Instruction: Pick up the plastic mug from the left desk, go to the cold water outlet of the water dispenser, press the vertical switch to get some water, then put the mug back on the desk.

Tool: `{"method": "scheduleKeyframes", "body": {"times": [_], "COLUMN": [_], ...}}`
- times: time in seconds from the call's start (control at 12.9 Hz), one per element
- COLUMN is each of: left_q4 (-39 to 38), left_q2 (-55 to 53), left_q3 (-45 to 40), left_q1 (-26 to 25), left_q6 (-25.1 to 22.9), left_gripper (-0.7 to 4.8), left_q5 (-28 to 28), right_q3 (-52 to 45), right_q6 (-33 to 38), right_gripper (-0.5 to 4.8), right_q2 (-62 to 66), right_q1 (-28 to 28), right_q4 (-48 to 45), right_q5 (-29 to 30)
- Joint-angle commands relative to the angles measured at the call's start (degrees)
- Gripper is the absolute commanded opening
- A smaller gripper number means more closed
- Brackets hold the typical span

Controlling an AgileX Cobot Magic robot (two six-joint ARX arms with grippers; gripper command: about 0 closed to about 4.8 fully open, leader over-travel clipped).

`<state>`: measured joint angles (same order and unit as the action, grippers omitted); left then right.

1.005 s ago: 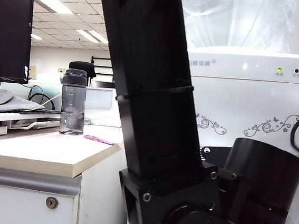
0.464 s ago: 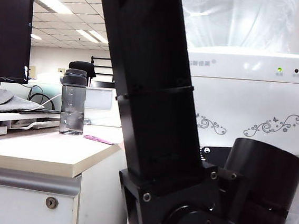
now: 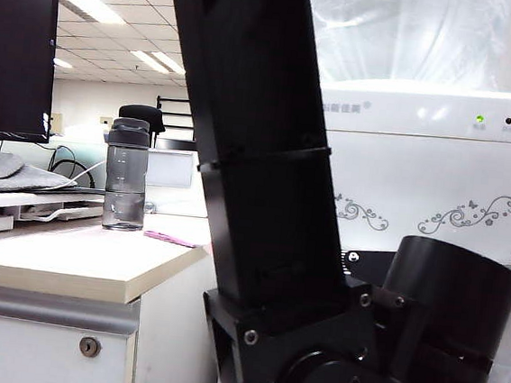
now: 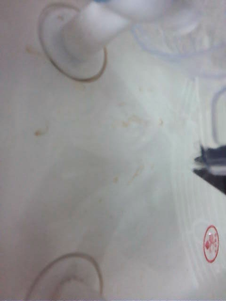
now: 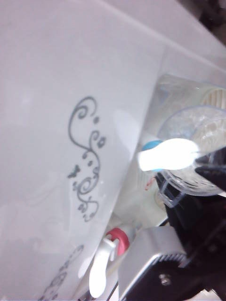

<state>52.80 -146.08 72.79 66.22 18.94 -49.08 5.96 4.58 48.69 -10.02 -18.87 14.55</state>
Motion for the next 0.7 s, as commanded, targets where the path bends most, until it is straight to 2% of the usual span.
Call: {"method": "scheduleKeyframes", "body": {"times": [0.08,0.31,0.7], "left_q4": [0.94,0.94,1.11], "left_q2": [0.31,0.31,0.31], "left_q3": [0.17,0.17,0.17], "left_q1": [0.13,0.13,0.13], "left_q6": [-0.04,-0.04,-0.04], "left_gripper": [-0.04,-0.04,-0.04], "left_q5": [-0.17,-0.17,-0.17], "right_q3": [0.15,0.26,1.11], "right_q6": [-0.39,-0.39,-1.79], "right_gripper": [-0.01,-0.01,-0.01], "right_q2": [5.86,11.69,17.53], "right_q1": [-0.02,-0.02,-0.02], "right_q4": [-8.04,-12.81,-14.01], "right_q5": [-0.02,0.66,0.96]}}
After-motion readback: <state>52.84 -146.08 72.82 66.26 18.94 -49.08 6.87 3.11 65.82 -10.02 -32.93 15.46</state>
